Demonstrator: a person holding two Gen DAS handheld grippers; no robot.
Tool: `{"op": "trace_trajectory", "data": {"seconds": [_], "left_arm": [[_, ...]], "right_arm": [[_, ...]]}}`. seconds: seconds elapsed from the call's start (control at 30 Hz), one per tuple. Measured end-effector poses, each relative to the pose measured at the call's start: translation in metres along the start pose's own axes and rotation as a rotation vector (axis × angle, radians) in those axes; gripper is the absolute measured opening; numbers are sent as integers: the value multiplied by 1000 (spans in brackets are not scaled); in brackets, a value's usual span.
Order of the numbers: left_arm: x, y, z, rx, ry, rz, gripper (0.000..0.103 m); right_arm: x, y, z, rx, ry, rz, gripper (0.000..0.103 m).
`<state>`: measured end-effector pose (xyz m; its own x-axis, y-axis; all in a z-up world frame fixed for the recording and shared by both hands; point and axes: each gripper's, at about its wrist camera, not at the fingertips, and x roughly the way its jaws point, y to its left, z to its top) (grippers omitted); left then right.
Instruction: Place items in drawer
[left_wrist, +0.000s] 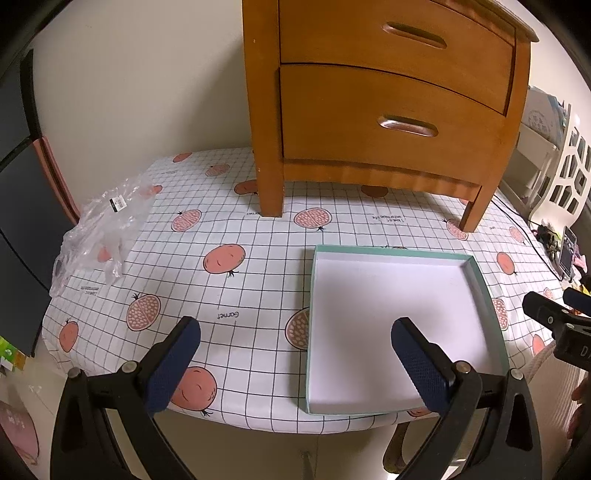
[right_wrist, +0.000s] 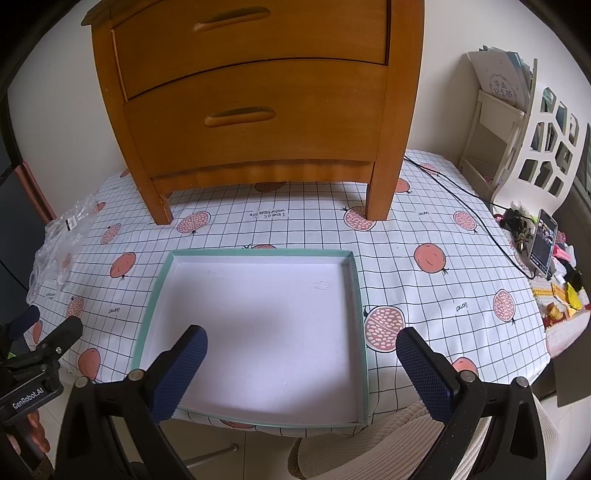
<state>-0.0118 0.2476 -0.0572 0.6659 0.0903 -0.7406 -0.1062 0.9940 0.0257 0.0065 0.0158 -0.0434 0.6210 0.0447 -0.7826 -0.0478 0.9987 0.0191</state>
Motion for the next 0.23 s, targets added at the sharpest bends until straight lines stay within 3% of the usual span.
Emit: {"op": "trace_trajectory", "data": {"seconds": [0.23], "left_arm": [[-1, 2, 1, -17, -4, 6, 103]], "right_arm": [[0, 0, 0, -1, 0, 1, 103]]}}
